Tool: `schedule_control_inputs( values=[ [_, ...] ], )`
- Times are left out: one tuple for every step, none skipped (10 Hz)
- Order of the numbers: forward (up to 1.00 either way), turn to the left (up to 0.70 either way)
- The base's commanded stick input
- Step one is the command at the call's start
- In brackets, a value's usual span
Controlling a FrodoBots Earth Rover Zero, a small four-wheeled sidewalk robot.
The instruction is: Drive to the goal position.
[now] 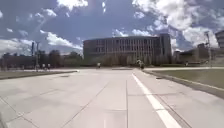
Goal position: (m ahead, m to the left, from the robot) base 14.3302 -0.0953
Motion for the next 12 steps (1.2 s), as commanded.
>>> schedule_control_inputs(
  values=[
    [0.70,0.00],
    [0.70,0.00],
    [0.70,0.00],
    [0.70,0.00],
    [0.70,-0.16],
    [0.70,-0.35],
    [0.70,-0.35],
    [0.70,-0.35],
    [0.70,-0.16],
    [0.70,0.02],
    [0.70,0.00],
    [0.70,0.00]
  ],
)
